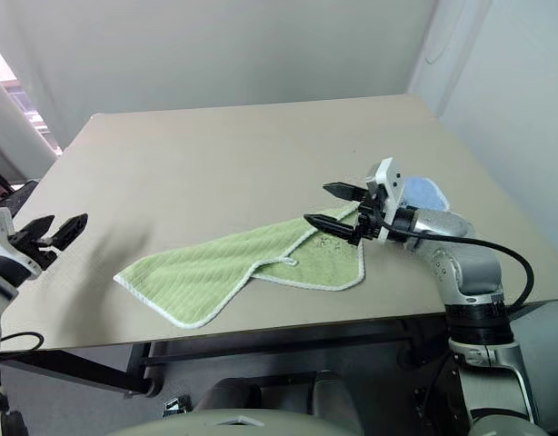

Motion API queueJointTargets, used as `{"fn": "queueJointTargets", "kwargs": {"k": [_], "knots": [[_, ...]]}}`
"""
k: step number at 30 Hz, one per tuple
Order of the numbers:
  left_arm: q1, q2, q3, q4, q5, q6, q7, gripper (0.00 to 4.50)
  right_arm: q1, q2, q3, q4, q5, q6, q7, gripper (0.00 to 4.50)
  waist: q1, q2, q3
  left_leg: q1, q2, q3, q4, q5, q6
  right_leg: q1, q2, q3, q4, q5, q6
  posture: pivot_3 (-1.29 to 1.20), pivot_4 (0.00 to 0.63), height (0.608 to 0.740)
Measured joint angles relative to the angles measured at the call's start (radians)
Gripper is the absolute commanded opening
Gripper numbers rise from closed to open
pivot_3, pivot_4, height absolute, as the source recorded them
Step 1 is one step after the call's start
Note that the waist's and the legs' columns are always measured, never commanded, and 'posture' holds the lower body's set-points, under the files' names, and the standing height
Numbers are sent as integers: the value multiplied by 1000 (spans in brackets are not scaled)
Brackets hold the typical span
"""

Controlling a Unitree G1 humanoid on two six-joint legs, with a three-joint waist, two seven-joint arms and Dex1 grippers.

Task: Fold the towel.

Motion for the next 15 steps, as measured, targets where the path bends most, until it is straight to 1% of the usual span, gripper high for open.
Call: {"fn": "queueJointTargets", "kwargs": {"k": [3, 4, 9, 11, 15], "knots": [[70, -5, 0, -112, -37, 61, -4, 4275, 0, 21, 0, -11, 20, 16, -28, 4479, 4, -2, 1, 0, 0, 0, 2, 0, 0, 1, 0, -1, 0, 0, 1, 0, 0, 740], [83, -3, 5, -146, -51, 78, -8, 4275, 0, 21, -3, -18, 25, 20, -37, 4479, 6, -2, 1, 0, 0, -1, 3, 0, 0, 1, 0, -2, 0, -2, 3, 0, 0, 740], [95, 38, 1, -247, -114, 145, -73, 4275, 37, -2, -17, -33, 24, 21, -57, 4479, 1, -2, 1, 0, 1, 1, 3, -2, -4, 2, -1, -4, -1, -2, 3, 0, 0, 740], [88, 51, -30, -258, -114, 150, -107, 4275, 45, -25, -22, -2, 8, 10, -63, 4479, 0, -1, 1, 0, 0, 3, 2, -2, -3, 1, -2, -3, -1, -2, 3, 0, 0, 740], [26, 43, -145, -239, -71, 134, -132, 4275, 44, -75, -52, 121, -48, -57, -62, 4479, 2, -2, 1, 0, 0, 3, 2, 0, 0, 2, -1, -3, -1, -2, 3, 0, 0, 740]]}}
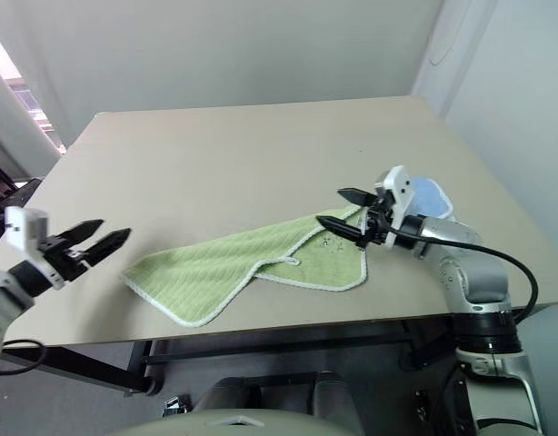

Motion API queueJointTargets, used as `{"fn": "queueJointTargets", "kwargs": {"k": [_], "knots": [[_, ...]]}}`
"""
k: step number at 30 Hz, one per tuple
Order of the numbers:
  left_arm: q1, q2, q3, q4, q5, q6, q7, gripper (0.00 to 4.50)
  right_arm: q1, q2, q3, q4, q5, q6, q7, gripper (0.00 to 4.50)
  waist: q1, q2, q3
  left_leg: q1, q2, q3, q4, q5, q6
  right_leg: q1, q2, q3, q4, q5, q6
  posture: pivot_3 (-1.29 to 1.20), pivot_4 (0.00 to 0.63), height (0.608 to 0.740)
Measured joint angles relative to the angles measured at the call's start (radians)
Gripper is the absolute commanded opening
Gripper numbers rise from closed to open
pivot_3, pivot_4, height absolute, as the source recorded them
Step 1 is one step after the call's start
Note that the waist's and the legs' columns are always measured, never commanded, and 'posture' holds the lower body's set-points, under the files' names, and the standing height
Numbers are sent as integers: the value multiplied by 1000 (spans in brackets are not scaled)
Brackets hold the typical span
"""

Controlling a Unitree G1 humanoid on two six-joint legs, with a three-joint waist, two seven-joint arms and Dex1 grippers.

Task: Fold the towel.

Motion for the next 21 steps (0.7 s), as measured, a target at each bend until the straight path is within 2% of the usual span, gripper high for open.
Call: {"fn": "queueJointTargets", "kwargs": {"k": [5, 11, 13, 21], "knots": [[-64, -39, -98, 53, 59, -46, -14, 4275, -36, -62, 51, 199, -146, -109, 18, 4479, -7, 0, 0, 1, 0, 2, 0, 0, 0, 0, 1, 1, 1, 2, -2, 0, 0, 740], [-118, -69, -150, 120, 122, -107, -17, 4275, -235, -59, 155, 468, -304, -167, 7, 4479, -9, 0, 0, 3, 1, 3, 1, 0, 0, 0, 3, 1, 3, 2, -3, 0, 0, 740], [-130, -103, -160, 141, 140, -138, -7, 4275, -316, -36, 210, 583, -400, -244, -32, 4479, -7, 0, 0, 2, 1, 3, 1, 0, 0, 0, 3, 1, 3, 3, -4, 0, 0, 740], [-137, -149, -218, 152, 195, -183, 21, 4275, -469, 62, 337, 928, -617, -440, -196, 4479, -5, 0, 0, 2, 0, 3, 1, 0, 0, 0, 2, 2, 3, 4, -5, 0, 0, 740]]}}
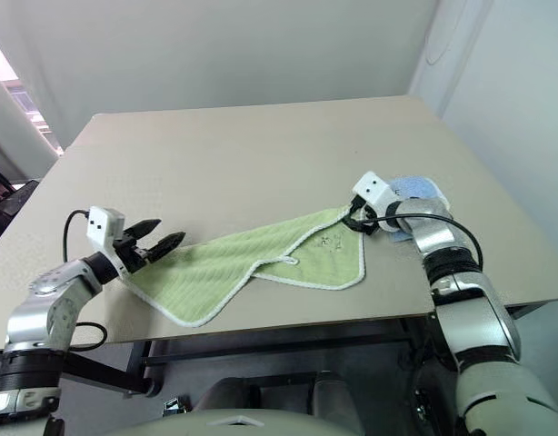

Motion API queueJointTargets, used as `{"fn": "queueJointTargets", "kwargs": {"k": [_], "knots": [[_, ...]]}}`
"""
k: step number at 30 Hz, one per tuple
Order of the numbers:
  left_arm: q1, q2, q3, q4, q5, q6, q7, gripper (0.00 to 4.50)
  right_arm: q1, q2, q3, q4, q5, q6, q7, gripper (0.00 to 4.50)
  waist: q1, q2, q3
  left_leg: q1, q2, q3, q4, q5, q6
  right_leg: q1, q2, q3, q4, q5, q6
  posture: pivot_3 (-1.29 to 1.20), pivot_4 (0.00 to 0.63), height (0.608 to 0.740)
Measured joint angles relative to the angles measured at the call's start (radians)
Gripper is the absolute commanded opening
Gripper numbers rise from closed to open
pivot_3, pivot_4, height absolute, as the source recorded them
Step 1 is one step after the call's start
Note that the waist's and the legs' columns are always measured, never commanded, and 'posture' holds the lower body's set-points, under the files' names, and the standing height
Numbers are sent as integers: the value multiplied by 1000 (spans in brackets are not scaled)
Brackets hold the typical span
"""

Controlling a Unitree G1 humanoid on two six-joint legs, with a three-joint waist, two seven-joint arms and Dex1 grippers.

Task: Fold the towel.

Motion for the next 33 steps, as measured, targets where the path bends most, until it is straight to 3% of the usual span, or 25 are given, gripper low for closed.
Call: {"fn": "queueJointTargets", "kwargs": {"k": [8, 9, 12, 21, 22, 33], "knots": [[-16, 1, 6, 2, 14, -19, 25, 4275, -109, 41, -1, 220, -64, -105, -84, 4479, -7, 0, 0, 2, 0, 0, 0, 0, 0, 1, 0, 1, 1, 0, 0, 0, 0, 740], [-16, 1, 6, 1, 15, -19, 27, 4275, -116, 42, -12, 237, -63, -106, -90, 4307, -7, 0, 0, 2, 0, 0, 0, 0, 0, 1, 0, 1, 1, 0, 0, 0, 0, 740], [-14, 1, 8, 1, 16, -20, 29, 4275, -131, 43, -37, 269, -54, -110, -85, 3530, -7, 0, 0, 2, 0, 0, 0, 0, 0, 1, 1, 1, 1, 0, 0, 0, 0, 740], [12, 11, 31, -9, 16, -20, 33, 4275, -134, 89, -55, 284, -54, -121, -70, 220, -28, 0, 0, 3, 0, 0, 0, 0, 0, 1, 1, 1, 2, 0, 0, 0, 0, 740], [15, 15, 34, -10, 17, -20, 34, 4275, -134, 93, -59, 284, -53, -118, -65, 28, -29, 0, 0, 3, 0, 0, 0, 0, 0, 1, 1, 1, 3, 0, 0, 0, 0, 740], [102, 88, 87, -119, -52, 45, -26, 4275, -130, 89, -122, 158, 14, -79, 51, 28, -36, 1, 0, 4, 1, 0, 0, 0, 0, 1, 1, 2, 4, 0, 0, 0, 0, 740]]}}
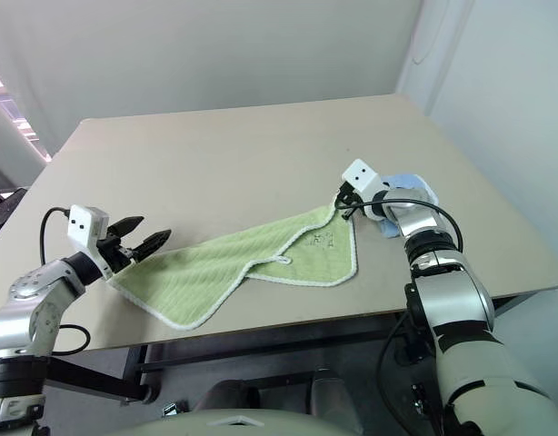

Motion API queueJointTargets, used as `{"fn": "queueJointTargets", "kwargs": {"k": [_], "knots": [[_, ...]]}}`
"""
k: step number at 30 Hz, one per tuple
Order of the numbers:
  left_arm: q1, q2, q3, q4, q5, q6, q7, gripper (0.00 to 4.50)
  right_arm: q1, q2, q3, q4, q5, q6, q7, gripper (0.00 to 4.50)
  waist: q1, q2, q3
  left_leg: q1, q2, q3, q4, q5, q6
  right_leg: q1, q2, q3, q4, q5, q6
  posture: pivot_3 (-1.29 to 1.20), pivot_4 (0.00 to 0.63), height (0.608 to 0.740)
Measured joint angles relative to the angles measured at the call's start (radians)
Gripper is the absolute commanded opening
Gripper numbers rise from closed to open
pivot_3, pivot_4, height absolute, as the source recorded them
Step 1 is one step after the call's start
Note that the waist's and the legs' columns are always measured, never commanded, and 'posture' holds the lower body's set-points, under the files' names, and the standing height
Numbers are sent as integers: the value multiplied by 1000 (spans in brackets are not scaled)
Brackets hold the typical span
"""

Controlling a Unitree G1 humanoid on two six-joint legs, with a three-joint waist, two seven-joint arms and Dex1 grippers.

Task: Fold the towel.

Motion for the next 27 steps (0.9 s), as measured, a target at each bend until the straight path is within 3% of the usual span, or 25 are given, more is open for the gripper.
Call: {"fn": "queueJointTargets", "kwargs": {"k": [8, 13, 18, 22, 27], "knots": [[246, 117, 92, -291, -133, 129, -120, 4275, 3, -4, -53, -148, 60, 131, -6, 28, -13, 1, 0, 1, 0, 0, 1, 0, 0, 1, -1, 0, 0, -1, 1, 0, 0, 740], [290, 92, -9, -424, -158, 176, -109, 4275, 3, 26, -80, -264, 112, 227, -8, 28, -15, 3, 1, 2, 0, 0, 1, 0, 0, 2, 0, 0, 1, -1, 1, 0, 0, 740], [288, 38, -170, -394, -60, 154, -60, 4275, -2, 32, -88, -461, 161, 331, 1, 28, -14, 3, 1, 3, 0, 0, 0, 0, 0, 2, 0, 0, 1, -1, 1, 0, 0, 740], [268, 13, -199, -262, 22, 113, -22, 4275, -27, 34, -91, -550, 190, 399, -10, 28, -15, 3, 1, 3, 1, 0, 1, 0, 0, 2, 1, 0, 2, -2, 3, 0, 0, 740], [261, 19, -213, -234, 60, 59, -46, 4275, -112, 46, -91, -578, 197, 439, -63, 28, -14, 3, 1, 3, 1, 0, -1, 0, 0, 1, 0, 1, 1, -2, 2, 0, 0, 740]]}}
